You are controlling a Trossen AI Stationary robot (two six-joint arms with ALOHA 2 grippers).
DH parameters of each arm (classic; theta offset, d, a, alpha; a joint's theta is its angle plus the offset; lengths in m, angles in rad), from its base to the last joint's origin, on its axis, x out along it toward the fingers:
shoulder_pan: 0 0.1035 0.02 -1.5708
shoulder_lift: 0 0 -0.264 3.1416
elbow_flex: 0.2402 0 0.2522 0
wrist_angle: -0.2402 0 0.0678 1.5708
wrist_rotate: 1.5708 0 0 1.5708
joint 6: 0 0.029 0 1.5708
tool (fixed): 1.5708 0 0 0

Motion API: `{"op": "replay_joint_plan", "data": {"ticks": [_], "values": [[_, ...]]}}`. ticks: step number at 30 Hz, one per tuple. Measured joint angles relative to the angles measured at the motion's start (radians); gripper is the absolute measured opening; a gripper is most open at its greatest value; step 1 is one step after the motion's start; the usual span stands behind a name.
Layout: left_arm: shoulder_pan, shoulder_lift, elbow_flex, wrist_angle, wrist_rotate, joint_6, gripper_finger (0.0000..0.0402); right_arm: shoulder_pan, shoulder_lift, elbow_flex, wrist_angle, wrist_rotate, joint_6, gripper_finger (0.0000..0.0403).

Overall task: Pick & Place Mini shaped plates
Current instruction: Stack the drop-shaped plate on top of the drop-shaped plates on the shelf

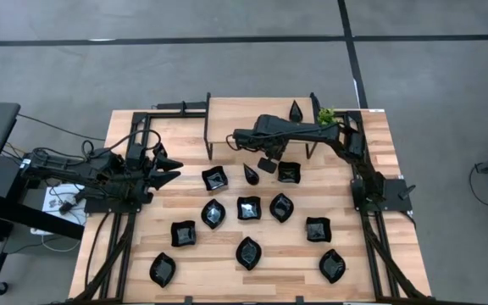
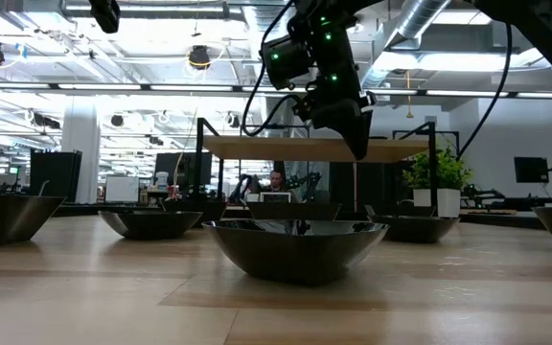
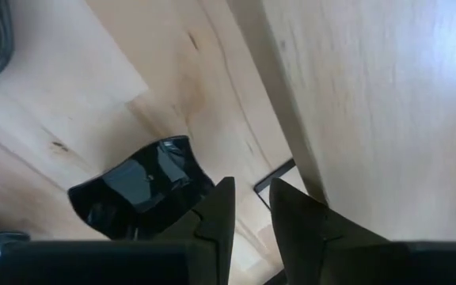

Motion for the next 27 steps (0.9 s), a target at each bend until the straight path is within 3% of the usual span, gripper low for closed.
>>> {"op": "replay_joint_plan", "data": {"ticks": [4,12,17,27], "values": [[0.000,0.000,0.000,0.002,0.000,0.000,0.0145,0.024,0.000,0.000,0.002,-0.052,0.010,0.0076],[0.000,0.005,0.000,0.006,0.000,0.000,0.0145,0.142,0.000,0.000,0.026,-0.294,0.091,0.0076],[0.000,0.019,0.000,0.007,0.000,0.000,0.0145,0.186,0.000,0.000,0.168,-0.319,0.141,0.0076],[-0.001,0.024,0.000,0.015,0.000,-0.003,0.0145,0.147,0.008,-0.014,0.351,-0.402,0.154,0.0076]]}}
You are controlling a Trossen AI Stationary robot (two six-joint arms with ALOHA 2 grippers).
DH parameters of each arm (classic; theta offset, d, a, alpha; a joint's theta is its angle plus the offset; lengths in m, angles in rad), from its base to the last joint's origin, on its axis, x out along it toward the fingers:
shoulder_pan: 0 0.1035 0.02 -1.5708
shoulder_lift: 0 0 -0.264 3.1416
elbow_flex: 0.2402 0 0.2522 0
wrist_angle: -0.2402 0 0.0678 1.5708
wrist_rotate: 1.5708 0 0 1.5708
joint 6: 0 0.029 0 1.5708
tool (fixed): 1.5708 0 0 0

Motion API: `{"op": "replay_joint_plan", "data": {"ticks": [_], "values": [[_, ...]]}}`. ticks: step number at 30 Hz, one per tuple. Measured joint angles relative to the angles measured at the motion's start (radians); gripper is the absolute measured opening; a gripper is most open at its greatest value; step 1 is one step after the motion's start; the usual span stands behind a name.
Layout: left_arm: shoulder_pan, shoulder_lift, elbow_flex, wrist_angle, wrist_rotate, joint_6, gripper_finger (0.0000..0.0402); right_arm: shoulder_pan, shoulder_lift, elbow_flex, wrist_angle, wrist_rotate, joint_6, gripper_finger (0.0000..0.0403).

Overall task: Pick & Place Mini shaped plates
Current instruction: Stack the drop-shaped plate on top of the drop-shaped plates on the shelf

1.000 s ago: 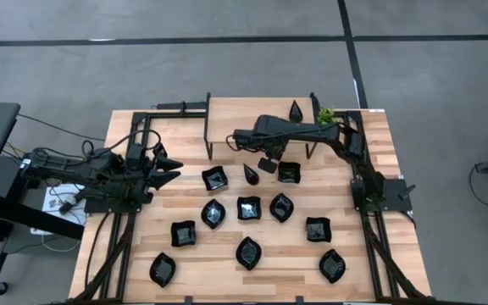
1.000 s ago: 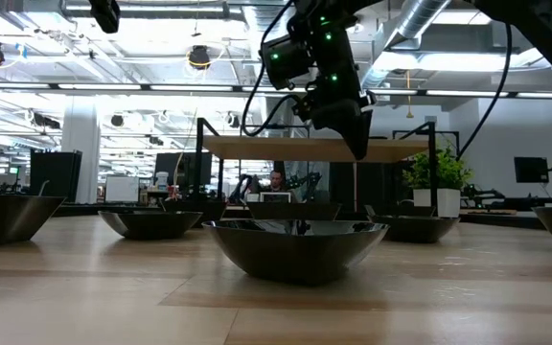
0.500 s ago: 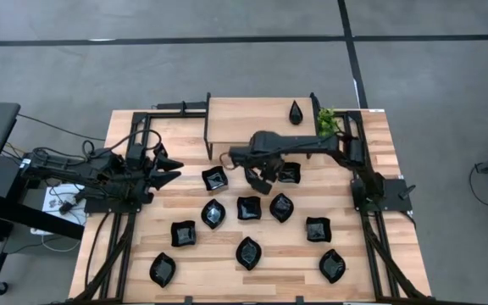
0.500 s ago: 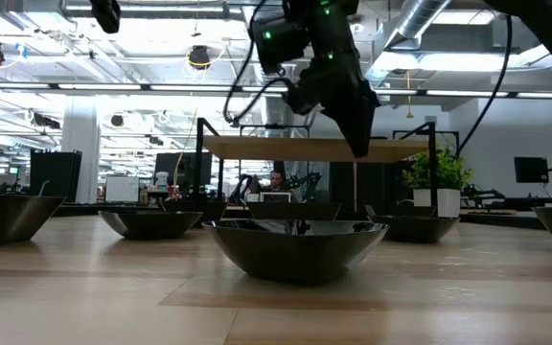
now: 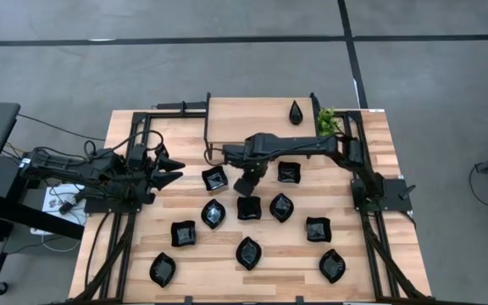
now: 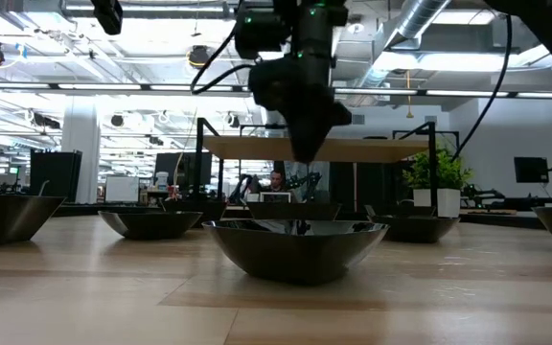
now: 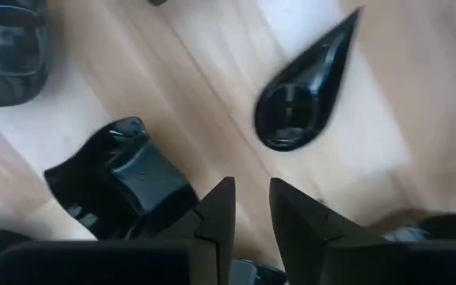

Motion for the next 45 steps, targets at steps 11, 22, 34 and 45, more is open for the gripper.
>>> {"op": "replay_joint_plan", "data": {"ticks": [11,22,34,45], "values": [[0.000,0.000,0.000,0.011,0.000,0.001,0.0145,-0.003,0.002,-0.120,0.125,0.026,0.017,0.0076],[0.001,0.000,0.000,0.015,0.000,0.000,0.0145,-0.013,0.002,-0.215,0.187,0.094,0.009,0.0076],[0.001,0.021,0.000,0.033,0.000,0.000,0.0145,-0.057,0.002,-0.237,0.259,0.097,-0.017,0.0076],[0.001,0.043,0.000,0.048,0.000,0.000,0.0145,-0.081,0.002,-0.237,0.255,0.098,-0.045,0.0076]]}}
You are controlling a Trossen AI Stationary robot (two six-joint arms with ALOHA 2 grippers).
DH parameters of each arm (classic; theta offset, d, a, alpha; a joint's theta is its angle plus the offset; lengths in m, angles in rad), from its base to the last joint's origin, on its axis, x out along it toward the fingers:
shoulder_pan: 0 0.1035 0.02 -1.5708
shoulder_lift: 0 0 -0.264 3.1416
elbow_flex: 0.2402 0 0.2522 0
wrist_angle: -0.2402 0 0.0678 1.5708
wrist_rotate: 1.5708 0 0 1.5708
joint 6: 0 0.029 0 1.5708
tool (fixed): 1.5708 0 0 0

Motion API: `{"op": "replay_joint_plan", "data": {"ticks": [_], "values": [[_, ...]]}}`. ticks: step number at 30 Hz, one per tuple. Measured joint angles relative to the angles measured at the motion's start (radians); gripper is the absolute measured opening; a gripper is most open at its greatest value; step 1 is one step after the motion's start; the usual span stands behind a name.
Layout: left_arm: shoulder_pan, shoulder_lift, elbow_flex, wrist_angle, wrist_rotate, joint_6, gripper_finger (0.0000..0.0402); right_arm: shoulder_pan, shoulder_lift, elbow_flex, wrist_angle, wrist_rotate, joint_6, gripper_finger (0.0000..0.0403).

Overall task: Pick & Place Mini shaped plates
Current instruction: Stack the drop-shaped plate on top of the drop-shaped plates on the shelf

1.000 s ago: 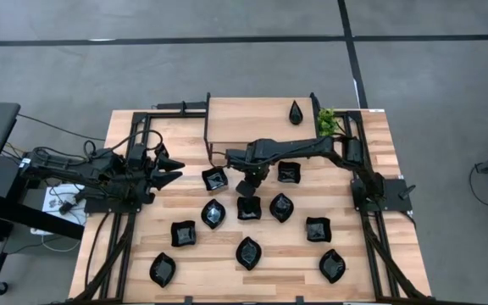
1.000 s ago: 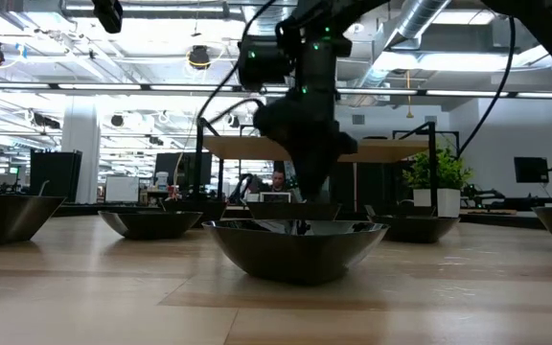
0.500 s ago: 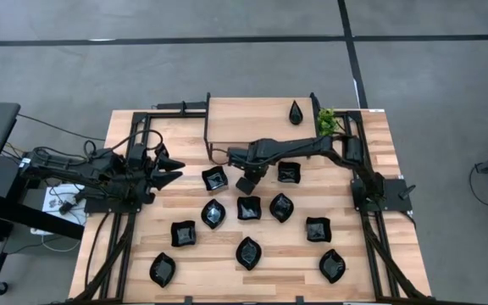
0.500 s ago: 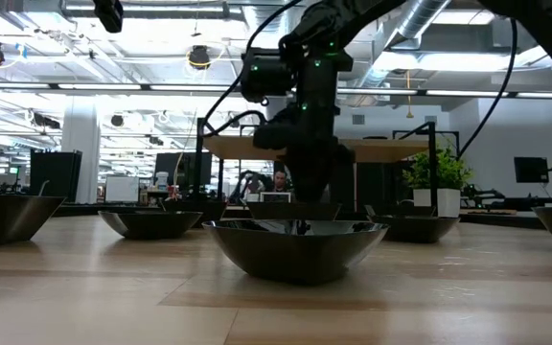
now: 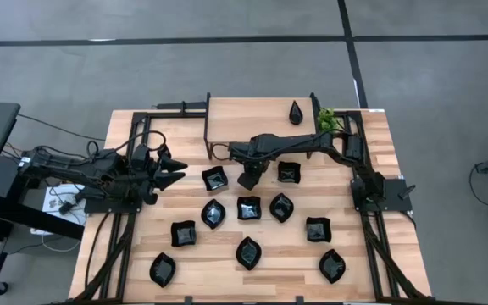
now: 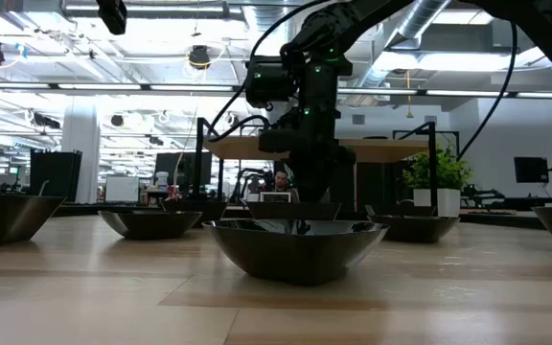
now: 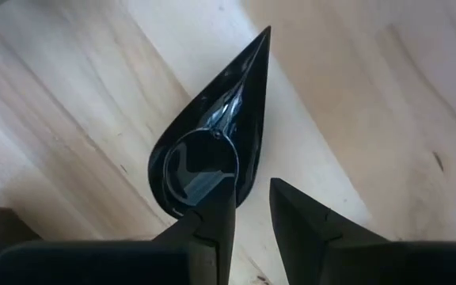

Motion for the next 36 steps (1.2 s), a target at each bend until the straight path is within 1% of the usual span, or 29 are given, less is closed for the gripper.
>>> {"op": "replay_joint_plan", "data": {"ticks": [6,9,15,18,21,24,27,29,32,36], "values": [[0.000,0.000,0.000,0.004,0.000,0.001,0.0145,-0.008,0.000,0.000,0.008,-0.023,0.000,0.0076],[0.000,0.000,0.000,0.005,0.000,0.003,0.0145,-0.001,0.000,0.000,0.010,0.023,0.000,0.0076],[0.000,0.000,0.000,0.008,0.000,0.003,0.0145,-0.006,0.000,0.000,0.003,0.007,0.012,0.0076],[0.000,0.000,0.000,0.011,0.000,0.003,0.0145,0.015,0.000,0.000,0.000,0.000,0.026,0.0076],[0.000,0.000,0.000,0.012,0.000,0.004,0.0145,0.027,0.000,0.000,0.002,0.023,0.005,0.0076],[0.000,0.000,0.000,0.012,0.000,0.006,0.0145,0.012,0.000,0.000,0.008,0.006,0.024,0.0076],[0.000,0.000,0.000,0.013,0.000,0.007,0.0145,0.009,0.000,0.000,0.008,0.028,0.026,0.0076],[0.000,0.000,0.000,0.017,0.000,0.007,0.0145,0.006,0.000,0.000,0.010,0.023,0.019,0.0076],[0.000,0.000,0.000,0.018,0.000,0.007,0.0145,0.007,-0.001,-0.034,0.058,0.015,0.020,0.0076],[0.000,0.000,0.000,0.019,0.000,0.007,0.0145,0.005,0.001,-0.067,0.049,0.015,0.037,0.0076]]}}
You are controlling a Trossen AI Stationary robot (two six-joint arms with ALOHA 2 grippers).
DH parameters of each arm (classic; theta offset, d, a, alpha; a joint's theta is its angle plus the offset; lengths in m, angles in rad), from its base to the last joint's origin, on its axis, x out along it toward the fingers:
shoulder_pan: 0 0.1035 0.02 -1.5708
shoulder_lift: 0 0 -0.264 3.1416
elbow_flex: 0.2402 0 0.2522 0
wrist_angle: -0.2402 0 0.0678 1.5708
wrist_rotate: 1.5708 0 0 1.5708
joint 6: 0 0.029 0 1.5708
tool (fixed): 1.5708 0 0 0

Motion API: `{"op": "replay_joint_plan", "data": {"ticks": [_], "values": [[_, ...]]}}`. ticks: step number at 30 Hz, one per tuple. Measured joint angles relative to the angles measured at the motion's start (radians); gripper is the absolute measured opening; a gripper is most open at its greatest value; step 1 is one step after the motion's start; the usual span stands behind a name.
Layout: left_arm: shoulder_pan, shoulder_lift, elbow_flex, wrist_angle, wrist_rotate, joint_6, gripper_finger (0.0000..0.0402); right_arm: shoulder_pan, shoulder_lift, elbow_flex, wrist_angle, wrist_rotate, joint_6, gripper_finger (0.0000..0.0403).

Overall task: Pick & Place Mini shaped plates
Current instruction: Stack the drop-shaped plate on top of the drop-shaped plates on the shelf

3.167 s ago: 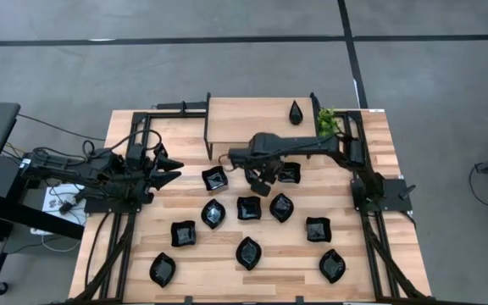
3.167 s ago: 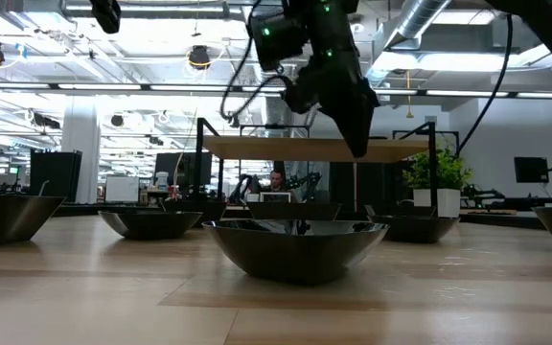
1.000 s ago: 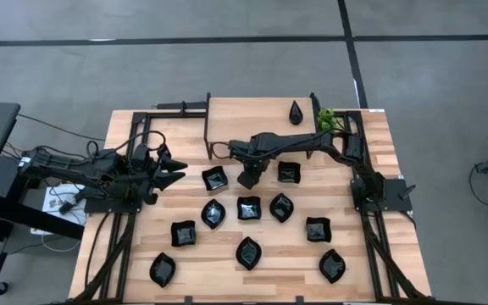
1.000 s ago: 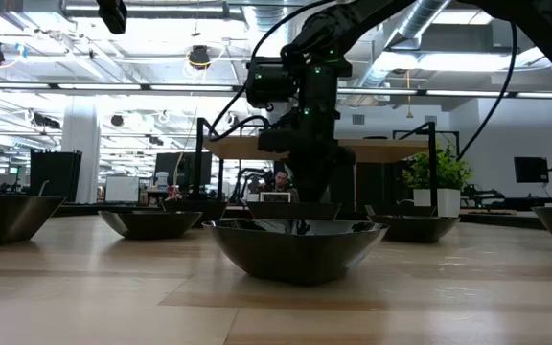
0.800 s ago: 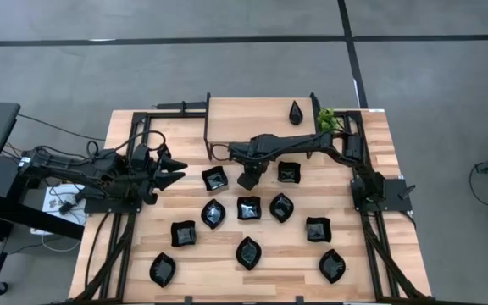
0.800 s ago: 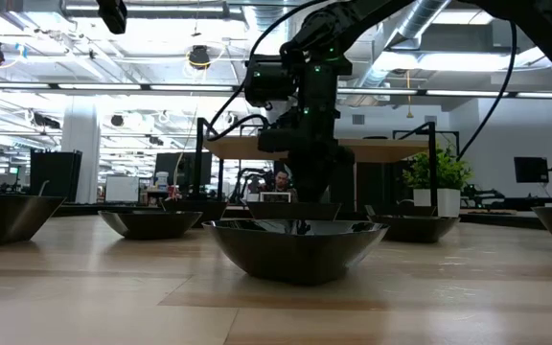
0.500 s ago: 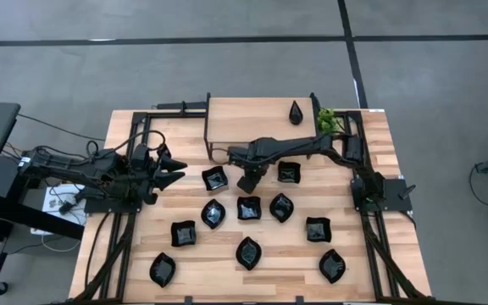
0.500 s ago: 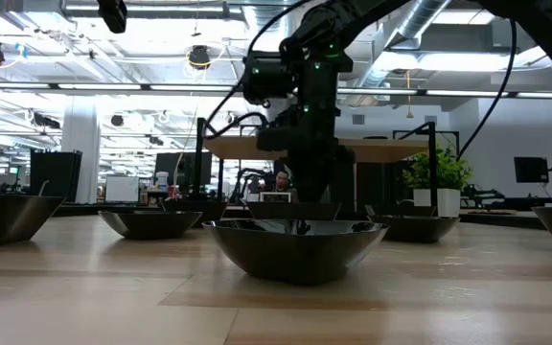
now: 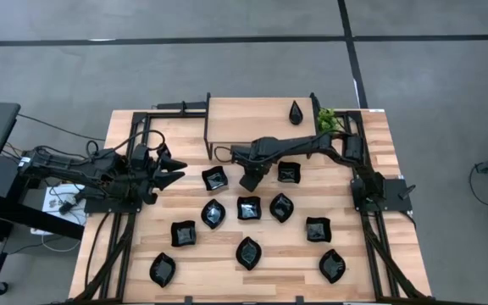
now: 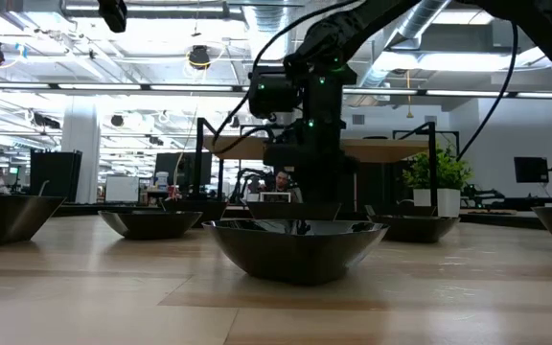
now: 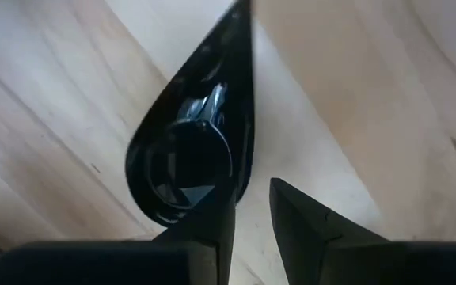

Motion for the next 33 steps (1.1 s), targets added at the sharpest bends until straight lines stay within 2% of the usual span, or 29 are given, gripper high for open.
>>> {"op": "replay_joint_plan", "data": {"ticks": [14,27,33], "values": [[0.000,0.000,0.000,0.008,0.000,-0.002,0.0145,-0.016,-0.001,-0.003,0.018,-0.016,-0.010,0.0072],[0.000,0.000,0.000,0.013,0.000,-0.003,0.0145,-0.018,-0.001,-0.003,0.015,-0.020,-0.010,0.0007],[0.000,0.000,0.000,0.014,0.000,-0.003,0.0145,-0.017,-0.001,-0.003,0.013,-0.020,-0.007,0.0003]]}}
